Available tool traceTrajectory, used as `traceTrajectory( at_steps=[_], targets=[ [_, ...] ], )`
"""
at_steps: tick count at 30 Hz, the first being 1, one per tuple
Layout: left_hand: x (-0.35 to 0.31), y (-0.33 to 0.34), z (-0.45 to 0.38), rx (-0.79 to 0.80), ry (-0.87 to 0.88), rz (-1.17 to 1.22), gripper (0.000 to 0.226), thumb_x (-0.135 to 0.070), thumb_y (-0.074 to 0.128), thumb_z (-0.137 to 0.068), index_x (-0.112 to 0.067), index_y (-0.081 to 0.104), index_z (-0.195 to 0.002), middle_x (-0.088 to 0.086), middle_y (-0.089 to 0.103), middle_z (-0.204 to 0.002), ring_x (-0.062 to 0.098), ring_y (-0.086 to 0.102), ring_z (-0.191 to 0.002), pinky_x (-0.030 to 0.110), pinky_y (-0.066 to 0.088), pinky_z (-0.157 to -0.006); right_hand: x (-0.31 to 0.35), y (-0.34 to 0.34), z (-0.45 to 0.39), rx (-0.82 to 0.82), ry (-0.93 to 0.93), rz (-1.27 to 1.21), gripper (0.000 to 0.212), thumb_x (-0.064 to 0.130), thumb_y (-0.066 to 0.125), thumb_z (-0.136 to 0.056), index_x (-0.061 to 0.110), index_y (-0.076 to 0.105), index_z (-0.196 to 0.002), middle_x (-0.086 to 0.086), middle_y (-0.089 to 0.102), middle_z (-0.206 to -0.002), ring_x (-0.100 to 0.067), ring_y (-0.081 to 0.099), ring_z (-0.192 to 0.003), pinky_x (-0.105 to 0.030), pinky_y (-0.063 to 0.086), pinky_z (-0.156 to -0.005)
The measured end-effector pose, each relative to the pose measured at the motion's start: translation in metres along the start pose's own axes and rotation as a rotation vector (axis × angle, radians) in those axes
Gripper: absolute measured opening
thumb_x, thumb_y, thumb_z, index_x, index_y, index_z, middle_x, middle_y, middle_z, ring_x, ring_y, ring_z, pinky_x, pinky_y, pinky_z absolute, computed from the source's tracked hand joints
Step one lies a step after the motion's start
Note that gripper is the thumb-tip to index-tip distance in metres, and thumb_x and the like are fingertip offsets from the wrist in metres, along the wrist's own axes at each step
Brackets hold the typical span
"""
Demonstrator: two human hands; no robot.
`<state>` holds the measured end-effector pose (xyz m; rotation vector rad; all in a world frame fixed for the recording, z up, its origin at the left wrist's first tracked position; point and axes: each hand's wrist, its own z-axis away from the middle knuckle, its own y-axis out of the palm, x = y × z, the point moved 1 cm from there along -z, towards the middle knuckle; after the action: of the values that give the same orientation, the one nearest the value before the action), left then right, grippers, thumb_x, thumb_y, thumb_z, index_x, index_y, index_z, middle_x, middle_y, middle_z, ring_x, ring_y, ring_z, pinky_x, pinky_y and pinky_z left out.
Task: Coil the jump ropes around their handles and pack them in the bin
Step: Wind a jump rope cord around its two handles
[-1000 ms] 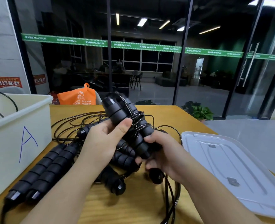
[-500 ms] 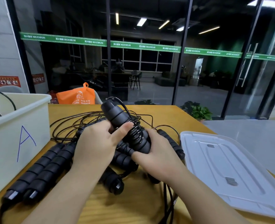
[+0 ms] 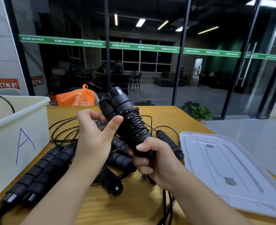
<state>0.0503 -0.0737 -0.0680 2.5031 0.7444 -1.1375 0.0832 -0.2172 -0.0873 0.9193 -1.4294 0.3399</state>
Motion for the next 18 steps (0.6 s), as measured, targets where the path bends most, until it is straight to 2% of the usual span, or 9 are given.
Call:
traceTrajectory(
  at_steps=[2,3,5,6,9,12,13,16,18],
  targets=[
    [0.007,-0.003,-0.003,0.076,-0.034,-0.035,0.071,-0.09,0.052,-0.051,-0.035,0.033,-0.092,-0.007,0.049,-0.089,0.004,0.05,-0.067,0.019,0.043,-0.058,-0.001,-0.001,-0.001,0.026,0.009,-0.042,0.057,0.021,0.063,-0.046,0.007,0.047,-0.099,-0.003,0.049,-0.07,-0.005,0.029,-0.043,-0.012,0.02,-0.033],
    [0.01,-0.003,-0.004,0.116,-0.046,-0.059,0.075,-0.093,0.05,-0.048,-0.037,0.034,-0.095,-0.009,0.051,-0.092,0.003,0.052,-0.074,0.02,0.043,-0.065,-0.001,-0.002,-0.001,0.049,0.02,-0.084,0.057,0.02,0.064,-0.045,0.007,0.048,-0.099,-0.003,0.05,-0.07,-0.005,0.029,-0.042,-0.012,0.021,-0.032],
    [0.011,-0.003,-0.004,0.227,-0.051,-0.12,0.068,-0.084,0.051,-0.055,-0.037,0.037,-0.102,-0.014,0.056,-0.096,-0.001,0.056,-0.088,0.023,0.044,-0.078,0.002,-0.005,-0.001,0.135,0.054,-0.204,0.064,0.019,0.072,-0.042,0.007,0.05,-0.101,-0.003,0.051,-0.07,-0.004,0.031,-0.04,-0.012,0.022,-0.031],
    [0.01,-0.002,-0.003,0.296,-0.026,-0.119,0.061,-0.079,0.05,-0.06,-0.037,0.042,-0.103,-0.015,0.062,-0.092,-0.003,0.058,-0.088,0.021,0.043,-0.079,0.005,-0.006,0.0,0.194,0.08,-0.26,0.065,0.022,0.076,-0.044,0.006,0.053,-0.103,-0.003,0.051,-0.071,-0.004,0.031,-0.04,-0.012,0.024,-0.031],
    [0.004,-0.002,0.001,0.427,0.073,-0.028,0.054,-0.085,0.051,-0.062,-0.04,0.061,-0.091,-0.024,0.067,-0.074,-0.006,0.063,-0.069,0.008,0.043,-0.065,0.01,-0.013,0.001,0.378,0.172,-0.302,0.054,0.026,0.075,-0.059,0.007,0.061,-0.108,-0.002,0.052,-0.076,-0.007,0.025,-0.047,-0.013,0.025,-0.035],
    [0.005,-0.005,-0.001,0.415,0.039,0.042,0.054,-0.089,0.055,-0.053,-0.05,0.064,-0.09,-0.017,0.066,-0.069,0.005,0.064,-0.062,0.024,0.047,-0.062,0.008,-0.017,0.001,0.506,0.288,-0.342,0.055,0.029,0.07,-0.068,0.006,0.058,-0.117,-0.002,0.053,-0.078,-0.009,0.026,-0.051,-0.014,0.028,-0.037],
    [0.005,-0.006,-0.002,0.413,0.05,0.023,0.055,-0.09,0.053,-0.054,-0.051,0.064,-0.09,-0.018,0.065,-0.067,0.002,0.062,-0.06,0.024,0.045,-0.06,0.008,-0.019,0.0,0.525,0.315,-0.356,0.057,0.03,0.069,-0.07,0.006,0.058,-0.119,-0.001,0.053,-0.078,-0.008,0.026,-0.051,-0.014,0.029,-0.038],
    [-0.006,-0.009,-0.001,0.442,0.154,-0.087,0.053,-0.086,0.039,-0.068,-0.044,0.062,-0.092,-0.031,0.057,-0.057,-0.014,0.053,-0.053,0.002,0.035,-0.05,0.01,-0.023,0.001,0.489,0.323,-0.309,0.056,0.033,0.071,-0.066,0.006,0.064,-0.116,-0.001,0.054,-0.075,-0.008,0.025,-0.049,-0.013,0.03,-0.036],
    [-0.012,-0.011,0.0,0.441,0.198,-0.143,0.042,-0.075,0.032,-0.077,-0.046,0.062,-0.081,-0.035,0.053,-0.054,-0.02,0.049,-0.051,-0.004,0.03,-0.048,0.013,-0.023,0.002,0.438,0.293,-0.258,0.056,0.034,0.074,-0.061,0.006,0.068,-0.11,-0.001,0.054,-0.071,-0.008,0.024,-0.047,-0.012,0.029,-0.034]
  ],
)
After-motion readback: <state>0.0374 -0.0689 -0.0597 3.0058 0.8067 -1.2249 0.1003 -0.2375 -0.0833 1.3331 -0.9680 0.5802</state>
